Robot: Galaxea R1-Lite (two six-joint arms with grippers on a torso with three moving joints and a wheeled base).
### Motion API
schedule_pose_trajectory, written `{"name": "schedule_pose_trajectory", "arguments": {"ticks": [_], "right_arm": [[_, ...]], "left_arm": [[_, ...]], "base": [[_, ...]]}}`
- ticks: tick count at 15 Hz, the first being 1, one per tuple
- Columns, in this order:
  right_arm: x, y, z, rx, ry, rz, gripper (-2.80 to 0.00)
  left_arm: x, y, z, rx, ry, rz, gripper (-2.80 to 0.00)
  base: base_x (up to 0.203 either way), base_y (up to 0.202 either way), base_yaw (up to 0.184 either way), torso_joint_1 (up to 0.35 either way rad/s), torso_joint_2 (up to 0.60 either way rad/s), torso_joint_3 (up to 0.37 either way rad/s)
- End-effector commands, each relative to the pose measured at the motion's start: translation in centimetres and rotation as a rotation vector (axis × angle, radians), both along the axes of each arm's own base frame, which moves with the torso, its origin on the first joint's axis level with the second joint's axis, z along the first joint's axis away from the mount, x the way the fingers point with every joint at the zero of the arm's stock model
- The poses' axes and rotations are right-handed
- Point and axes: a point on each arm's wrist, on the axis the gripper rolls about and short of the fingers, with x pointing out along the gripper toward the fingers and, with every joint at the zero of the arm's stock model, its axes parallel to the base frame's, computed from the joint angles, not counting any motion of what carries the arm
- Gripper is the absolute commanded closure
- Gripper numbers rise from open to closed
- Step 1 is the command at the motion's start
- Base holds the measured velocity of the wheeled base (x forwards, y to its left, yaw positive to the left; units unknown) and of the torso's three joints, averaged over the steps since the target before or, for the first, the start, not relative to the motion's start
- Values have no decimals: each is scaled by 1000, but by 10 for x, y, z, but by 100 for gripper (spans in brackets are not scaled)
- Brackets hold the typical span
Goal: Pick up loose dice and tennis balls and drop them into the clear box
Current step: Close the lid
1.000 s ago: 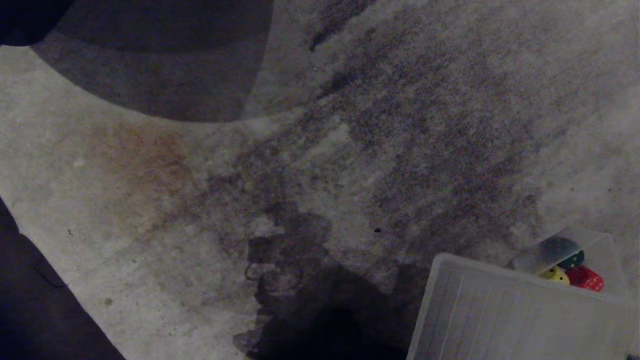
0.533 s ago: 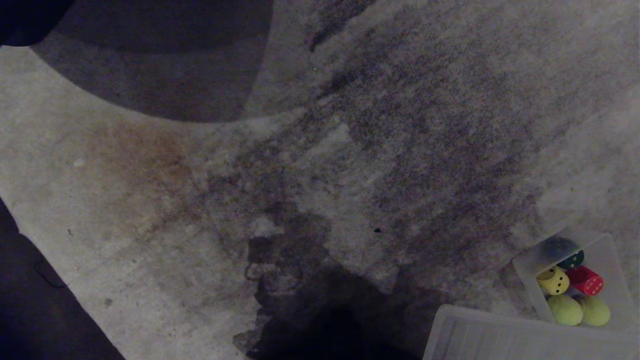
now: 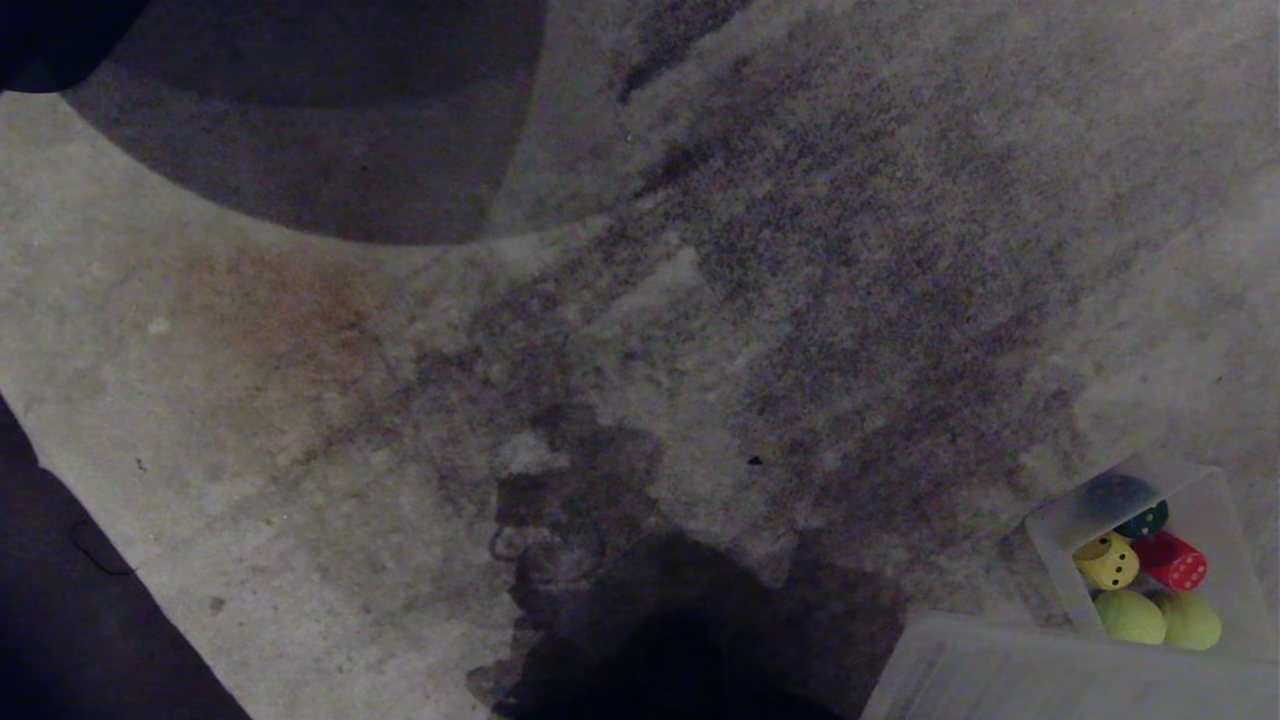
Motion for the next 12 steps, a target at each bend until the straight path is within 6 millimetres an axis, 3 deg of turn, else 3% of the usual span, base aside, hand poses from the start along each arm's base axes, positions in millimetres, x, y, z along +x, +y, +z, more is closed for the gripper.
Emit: {"name": "schedule_pose_trajectory", "arguments": {"ticks": [1,12], "right_arm": [[0,0,-1,-2,2,2,0],[0,0,-1,5,0,0,0]], "left_arm": [[0,0,0,-1,3,1,0],[0,0,-1,3,4,1,0]], "base": [[0,0,0,0,0,0],[0,0,0,0,0,0]]}}
